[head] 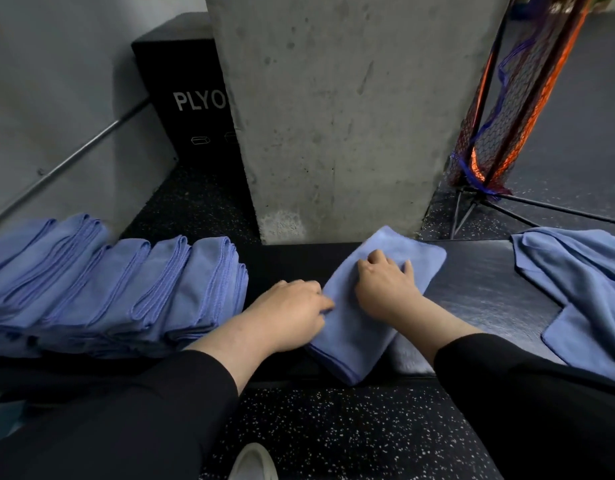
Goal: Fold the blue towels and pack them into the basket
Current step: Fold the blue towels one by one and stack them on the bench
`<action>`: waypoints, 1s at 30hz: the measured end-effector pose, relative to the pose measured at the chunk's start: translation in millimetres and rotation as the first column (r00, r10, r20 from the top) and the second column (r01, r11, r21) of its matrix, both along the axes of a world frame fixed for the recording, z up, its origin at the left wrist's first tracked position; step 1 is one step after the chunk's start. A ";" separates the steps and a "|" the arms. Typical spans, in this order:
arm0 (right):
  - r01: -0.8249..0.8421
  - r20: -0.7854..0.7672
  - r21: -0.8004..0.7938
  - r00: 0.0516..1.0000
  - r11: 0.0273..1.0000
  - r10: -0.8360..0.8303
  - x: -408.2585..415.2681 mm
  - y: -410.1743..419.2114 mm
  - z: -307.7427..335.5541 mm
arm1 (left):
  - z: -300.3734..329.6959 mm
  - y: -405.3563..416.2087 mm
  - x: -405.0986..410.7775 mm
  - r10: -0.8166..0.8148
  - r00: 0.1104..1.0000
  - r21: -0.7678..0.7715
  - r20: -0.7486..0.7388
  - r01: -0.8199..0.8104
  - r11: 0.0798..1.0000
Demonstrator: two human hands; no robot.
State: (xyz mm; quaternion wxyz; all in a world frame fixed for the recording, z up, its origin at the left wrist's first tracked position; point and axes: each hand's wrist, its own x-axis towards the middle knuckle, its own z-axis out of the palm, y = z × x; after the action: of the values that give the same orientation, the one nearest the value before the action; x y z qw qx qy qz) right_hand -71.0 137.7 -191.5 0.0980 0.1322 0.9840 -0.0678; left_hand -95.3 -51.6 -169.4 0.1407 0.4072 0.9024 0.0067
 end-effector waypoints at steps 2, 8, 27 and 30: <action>-0.069 -0.016 -0.057 0.998 0.996 0.068 -10.6 3.2 0.0 | 5.7 -3.0 7.3 -0.082 0.996 0.012 0.029 0.081 0.997; -0.220 -0.045 -0.219 0.976 0.951 0.215 -13.1 18.8 -2.2 | 8.3 -14.7 7.3 -0.053 0.994 0.071 -0.091 0.059 0.996; -0.608 -0.246 -0.069 0.779 0.791 0.577 130.6 73.7 -25.6 | -5.6 -19.8 21.0 -0.271 0.959 0.098 -0.085 0.278 0.955; -0.592 -0.333 -0.015 0.763 0.805 0.555 129.0 68.4 -26.1 | -5.1 -15.8 27.1 -0.303 0.944 0.134 -0.130 0.319 0.938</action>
State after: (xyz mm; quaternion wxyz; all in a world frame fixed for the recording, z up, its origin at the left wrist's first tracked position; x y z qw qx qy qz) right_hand 58.0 206.2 -217.6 -0.0352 -0.1939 0.9738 -0.1132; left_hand -68.1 -67.4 -174.5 0.0599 0.5542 0.8296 0.0317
